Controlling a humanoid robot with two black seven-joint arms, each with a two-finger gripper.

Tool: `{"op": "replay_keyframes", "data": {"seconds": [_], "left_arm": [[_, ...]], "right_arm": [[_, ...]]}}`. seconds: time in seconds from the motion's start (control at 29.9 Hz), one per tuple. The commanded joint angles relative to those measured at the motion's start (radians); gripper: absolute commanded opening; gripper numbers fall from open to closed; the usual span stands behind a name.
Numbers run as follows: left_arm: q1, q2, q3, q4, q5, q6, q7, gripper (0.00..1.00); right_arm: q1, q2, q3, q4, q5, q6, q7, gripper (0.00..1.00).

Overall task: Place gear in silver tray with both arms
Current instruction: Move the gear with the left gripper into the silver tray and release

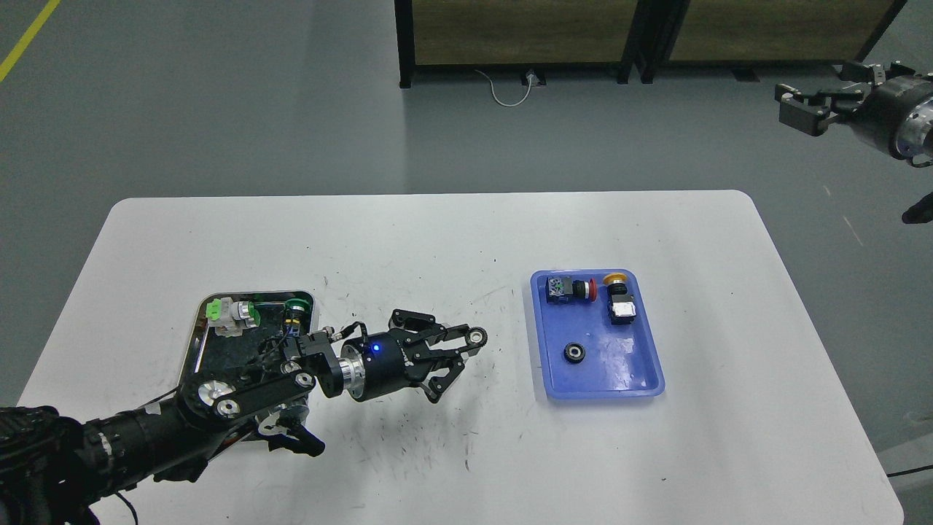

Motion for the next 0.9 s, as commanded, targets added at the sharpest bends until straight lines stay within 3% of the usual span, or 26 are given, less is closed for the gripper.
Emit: {"op": "replay_keyframes", "data": {"seconds": [0.0, 0.33, 0.87], "left_arm": [[0.0, 0.077, -0.017, -0.028, 0.0, -0.022, -0.006, 0.22], [0.0, 0.266, -0.024, -0.105, 0.001, -0.052, -0.033, 0.23], [0.073, 0.479, -0.028, -0.108, 0.001, -0.073, -0.052, 0.23]], "right_arm": [[0.01, 0.017, -0.002, -0.015, 0.0, 0.0, 0.0, 0.96], [0.05, 0.04, -0.043, -0.041, 0.0, 0.0, 0.0, 0.96], [0.064, 0.088, -0.043, -0.073, 0.0, 0.0, 0.0, 0.97]]}}
